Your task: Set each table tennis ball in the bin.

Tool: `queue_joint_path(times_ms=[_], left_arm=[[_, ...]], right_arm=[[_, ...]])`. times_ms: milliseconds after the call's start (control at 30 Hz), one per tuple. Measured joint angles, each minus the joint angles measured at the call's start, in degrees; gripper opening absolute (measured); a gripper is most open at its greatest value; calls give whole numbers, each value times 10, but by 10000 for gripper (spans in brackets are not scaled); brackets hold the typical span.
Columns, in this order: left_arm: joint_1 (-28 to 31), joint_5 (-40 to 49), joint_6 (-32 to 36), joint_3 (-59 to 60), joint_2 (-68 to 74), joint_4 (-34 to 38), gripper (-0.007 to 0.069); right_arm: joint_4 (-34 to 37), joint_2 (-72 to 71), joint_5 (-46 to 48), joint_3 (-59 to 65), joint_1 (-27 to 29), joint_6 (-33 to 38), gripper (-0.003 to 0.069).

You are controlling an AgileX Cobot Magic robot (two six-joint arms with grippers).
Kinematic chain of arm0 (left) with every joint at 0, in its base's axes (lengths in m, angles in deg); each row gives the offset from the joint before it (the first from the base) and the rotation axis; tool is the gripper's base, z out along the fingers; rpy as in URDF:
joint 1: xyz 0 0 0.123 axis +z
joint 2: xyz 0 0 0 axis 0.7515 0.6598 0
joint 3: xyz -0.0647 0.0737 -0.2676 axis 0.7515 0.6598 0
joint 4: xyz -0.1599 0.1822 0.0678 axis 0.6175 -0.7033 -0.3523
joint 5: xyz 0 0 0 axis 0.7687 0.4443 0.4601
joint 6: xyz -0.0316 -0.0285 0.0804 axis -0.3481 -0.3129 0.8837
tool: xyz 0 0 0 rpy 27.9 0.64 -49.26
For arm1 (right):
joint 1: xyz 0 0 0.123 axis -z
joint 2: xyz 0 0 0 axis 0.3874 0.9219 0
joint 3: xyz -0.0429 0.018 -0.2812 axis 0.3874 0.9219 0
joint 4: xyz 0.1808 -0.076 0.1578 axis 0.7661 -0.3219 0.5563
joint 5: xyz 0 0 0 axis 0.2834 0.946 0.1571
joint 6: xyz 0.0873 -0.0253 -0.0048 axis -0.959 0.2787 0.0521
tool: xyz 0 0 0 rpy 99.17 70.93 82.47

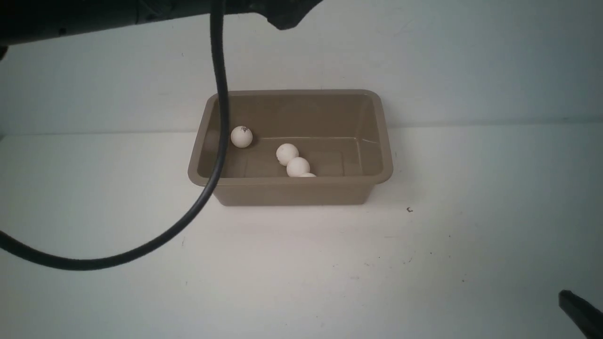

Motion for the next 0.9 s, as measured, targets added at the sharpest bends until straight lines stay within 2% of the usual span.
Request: queue_joint_path(times_ms=[67,200,367,600,700,767,800,833,900], left_arm=[[-9,-52,51,-3,18,66,583],[-24,-144,136,-14,50,129,583],[-29,-178,187,-15,68,145,583],[-30,-192,317,-17,45,147,583],[-31,-238,351,-17,26,151,583],[-31,-271,346,-18,19,152,583],[-31,-286,317,-18,19,141,583],[-31,-293,276,-18,19,117,583],[-31,-289,117,-18,19,-2,583]], right_arm=[[0,0,0,0,0,0,579],[0,0,0,0,0,0,579],[0,0,0,0,0,0,579],[0,0,12,0,0,1,579],[0,0,30,0,0,-2,579],[0,0,40,0,0,-5,579],[0,0,46,0,0,-5,579],[0,0,49,0,0,-5,579],[0,0,59,0,0,-7,579]])
